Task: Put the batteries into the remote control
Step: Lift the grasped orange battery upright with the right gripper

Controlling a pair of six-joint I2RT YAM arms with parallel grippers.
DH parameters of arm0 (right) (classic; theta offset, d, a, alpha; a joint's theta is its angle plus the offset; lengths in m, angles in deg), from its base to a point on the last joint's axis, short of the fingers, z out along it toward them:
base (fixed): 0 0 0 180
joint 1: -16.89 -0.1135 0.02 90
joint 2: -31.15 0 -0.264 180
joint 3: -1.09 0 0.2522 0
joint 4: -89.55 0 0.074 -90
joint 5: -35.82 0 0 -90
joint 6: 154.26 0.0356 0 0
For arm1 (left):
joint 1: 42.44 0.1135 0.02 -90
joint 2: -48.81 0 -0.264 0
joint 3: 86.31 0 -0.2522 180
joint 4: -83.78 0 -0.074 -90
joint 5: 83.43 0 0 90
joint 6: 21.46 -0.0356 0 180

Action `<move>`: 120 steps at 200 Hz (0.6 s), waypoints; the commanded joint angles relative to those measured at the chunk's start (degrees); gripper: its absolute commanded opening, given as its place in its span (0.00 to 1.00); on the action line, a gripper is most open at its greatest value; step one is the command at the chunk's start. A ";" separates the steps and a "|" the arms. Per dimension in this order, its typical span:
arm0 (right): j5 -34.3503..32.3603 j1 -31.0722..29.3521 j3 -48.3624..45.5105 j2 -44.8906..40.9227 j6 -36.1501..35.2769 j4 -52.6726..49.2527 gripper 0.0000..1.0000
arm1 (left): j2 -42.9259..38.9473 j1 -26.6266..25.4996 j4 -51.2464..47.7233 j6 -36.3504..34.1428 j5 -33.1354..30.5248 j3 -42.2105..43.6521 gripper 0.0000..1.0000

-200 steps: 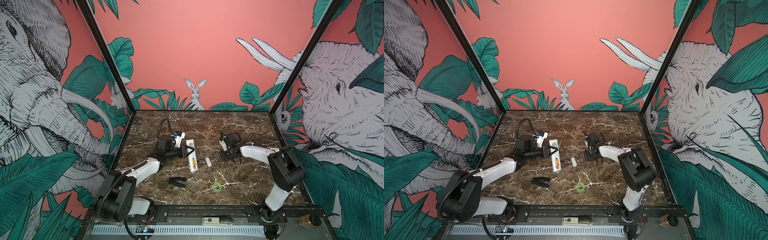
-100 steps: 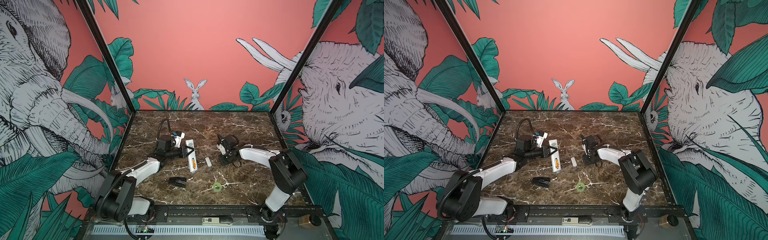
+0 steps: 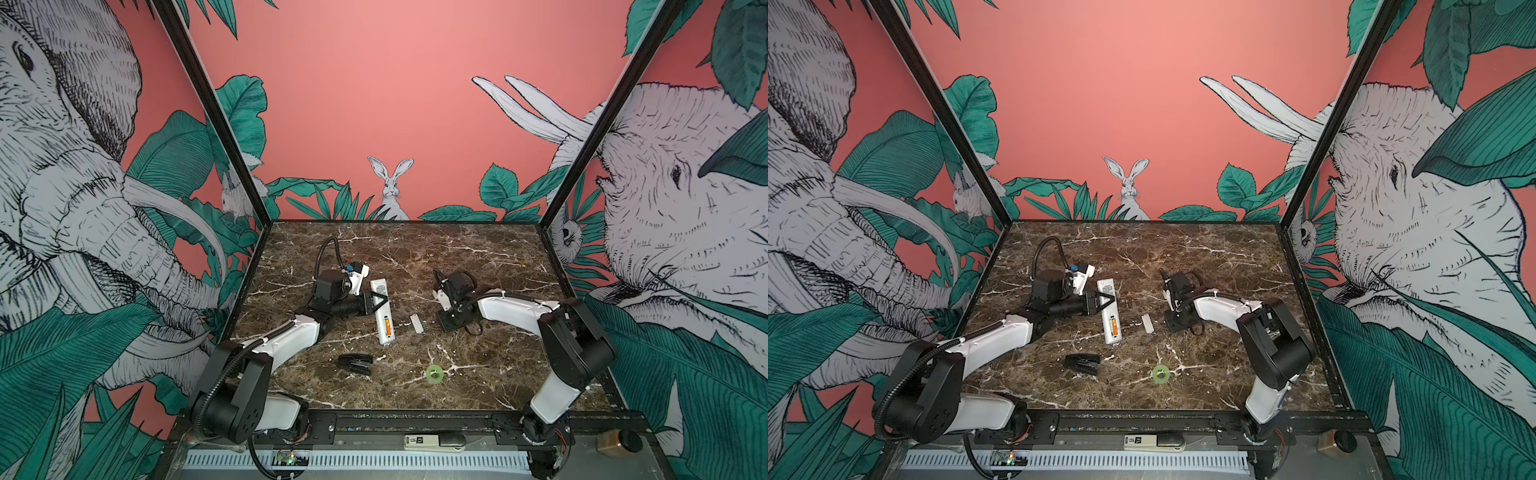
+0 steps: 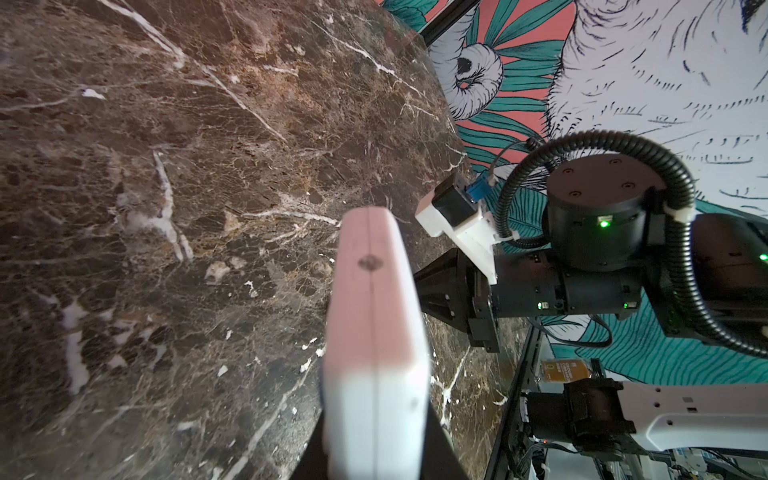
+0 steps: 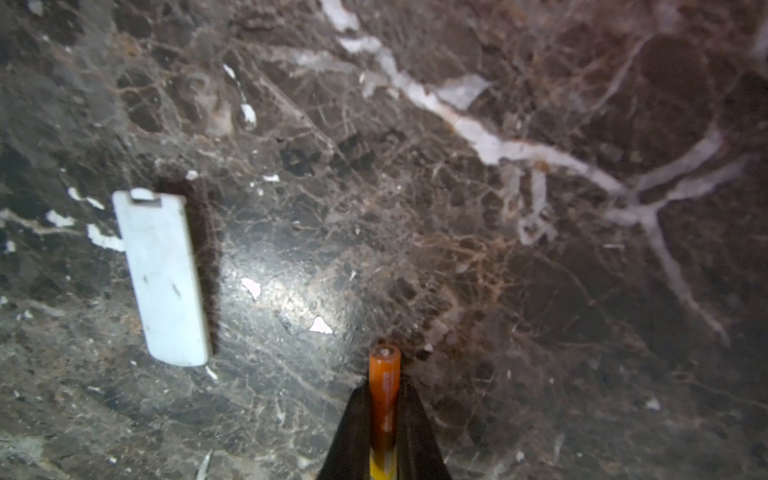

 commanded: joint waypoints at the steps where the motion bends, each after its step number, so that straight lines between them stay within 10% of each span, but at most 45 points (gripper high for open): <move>1: 0.12 -0.52 1.22 1.87 0.32 -3.60 0.18 | -0.37 0.29 0.58 0.20 0.17 -0.06 0.00; 120: -1.27 0.27 5.87 5.26 0.06 -3.66 0.25 | -0.54 0.23 1.06 -0.06 0.26 0.41 0.00</move>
